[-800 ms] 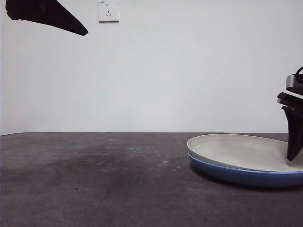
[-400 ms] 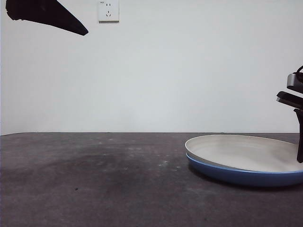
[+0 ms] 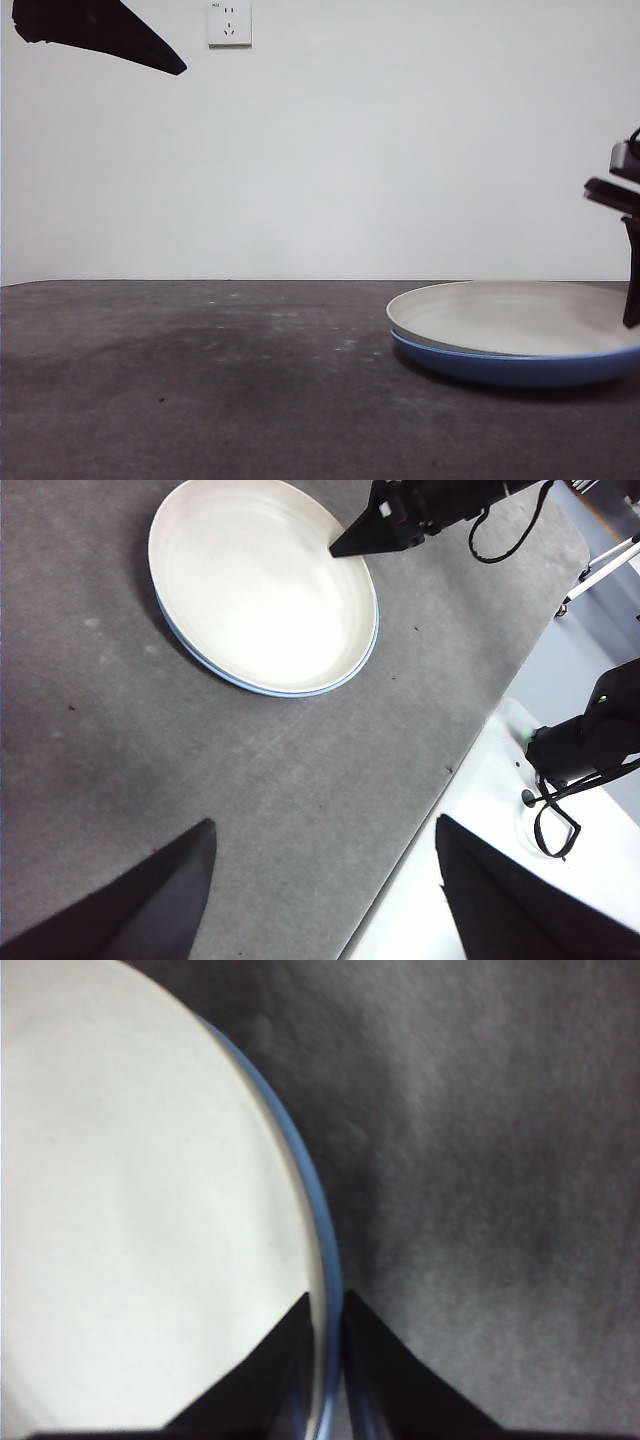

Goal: Pick up the white plate, put it on the blue plate, put it on desk

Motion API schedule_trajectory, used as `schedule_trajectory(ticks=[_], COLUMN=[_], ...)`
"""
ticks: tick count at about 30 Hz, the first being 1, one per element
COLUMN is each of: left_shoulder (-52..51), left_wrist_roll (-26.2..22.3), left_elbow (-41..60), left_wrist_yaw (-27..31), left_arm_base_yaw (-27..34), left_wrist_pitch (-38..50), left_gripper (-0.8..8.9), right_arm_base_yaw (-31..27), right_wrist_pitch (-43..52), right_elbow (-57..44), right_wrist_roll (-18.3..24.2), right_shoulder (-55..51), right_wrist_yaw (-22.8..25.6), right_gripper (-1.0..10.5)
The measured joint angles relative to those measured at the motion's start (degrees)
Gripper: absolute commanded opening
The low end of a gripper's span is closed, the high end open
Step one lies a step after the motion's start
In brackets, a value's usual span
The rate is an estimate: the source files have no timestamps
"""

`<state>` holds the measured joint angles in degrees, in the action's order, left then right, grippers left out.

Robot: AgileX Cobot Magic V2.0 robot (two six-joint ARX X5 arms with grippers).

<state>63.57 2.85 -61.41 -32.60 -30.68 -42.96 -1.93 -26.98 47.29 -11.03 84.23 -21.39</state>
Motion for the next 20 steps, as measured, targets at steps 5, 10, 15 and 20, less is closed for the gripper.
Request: schedule_trajectory(ticks=[5, 10, 15, 20], left_shoulder=[0.0, 0.0, 0.0, 0.0], left_wrist_roll=[0.0, 0.0, 0.0, 0.0], left_elbow=[0.0, 0.0, 0.0, 0.0], left_wrist_yaw=[0.0, 0.0, 0.0, 0.0], left_arm_base_yaw=[0.0, 0.0, 0.0, 0.0], left_wrist_pitch=[0.0, 0.02, 0.15, 0.17], left_gripper=[3.39, 3.39, 3.39, 3.39], right_arm_base_yaw=[0.28, 2.54, 6.12, 11.34], right_wrist_pitch=[0.13, 1.01, 2.51, 6.12], right_elbow=[0.0, 0.0, 0.0, 0.0], right_wrist_roll=[-0.96, -2.56, -4.96, -7.67], right_shoulder=[-3.98, -7.78, -8.0, -8.0], right_wrist_yaw=[-1.07, -1.16, -1.05, -0.26], right_gripper=[0.1, 0.1, 0.1, 0.1])
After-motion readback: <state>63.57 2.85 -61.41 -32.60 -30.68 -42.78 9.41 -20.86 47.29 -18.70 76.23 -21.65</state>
